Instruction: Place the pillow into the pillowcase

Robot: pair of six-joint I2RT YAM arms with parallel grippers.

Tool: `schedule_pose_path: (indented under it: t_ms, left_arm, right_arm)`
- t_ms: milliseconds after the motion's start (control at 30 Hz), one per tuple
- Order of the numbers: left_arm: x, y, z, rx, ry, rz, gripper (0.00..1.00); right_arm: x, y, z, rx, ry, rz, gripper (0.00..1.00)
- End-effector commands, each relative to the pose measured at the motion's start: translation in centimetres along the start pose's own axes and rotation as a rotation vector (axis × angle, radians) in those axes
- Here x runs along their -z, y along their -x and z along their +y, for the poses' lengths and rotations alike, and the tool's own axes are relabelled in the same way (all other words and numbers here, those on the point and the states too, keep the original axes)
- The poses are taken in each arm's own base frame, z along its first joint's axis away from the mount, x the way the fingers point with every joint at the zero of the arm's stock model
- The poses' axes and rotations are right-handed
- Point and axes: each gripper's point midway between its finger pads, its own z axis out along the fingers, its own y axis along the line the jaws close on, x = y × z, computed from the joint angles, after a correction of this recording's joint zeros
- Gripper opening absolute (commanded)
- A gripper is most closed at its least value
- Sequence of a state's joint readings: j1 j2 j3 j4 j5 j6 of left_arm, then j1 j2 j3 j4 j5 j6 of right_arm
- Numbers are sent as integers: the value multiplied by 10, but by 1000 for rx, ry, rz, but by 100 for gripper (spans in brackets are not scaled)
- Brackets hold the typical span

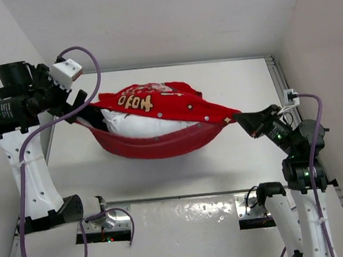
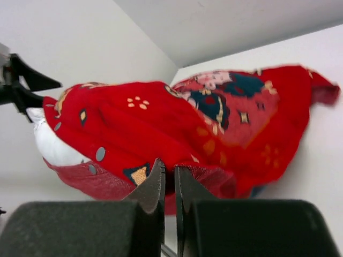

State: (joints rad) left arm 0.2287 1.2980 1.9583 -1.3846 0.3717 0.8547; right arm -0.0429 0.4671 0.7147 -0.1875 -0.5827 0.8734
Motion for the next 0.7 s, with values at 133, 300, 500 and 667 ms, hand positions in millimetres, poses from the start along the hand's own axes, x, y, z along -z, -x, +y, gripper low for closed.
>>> schedule_pose_path:
  t_ms: [133,300,500,667]
  left_arm:
    - [47,-4,75,-14,387,93,100]
    - [36,1,39,-52,232,29,100]
    - [-13,14,-28,-49,-110,-112,100]
    - [-33,48,-124,-126,-505,-283,100]
  right_arm:
    - [2,10,-57,18,-295,-29,0]
    - [-9,-18,-111,-62,-444,44,0]
    - [-50,-2,-135,-130,-468,42,0]
    - [-92,46,-142,-109,-519,17,0]
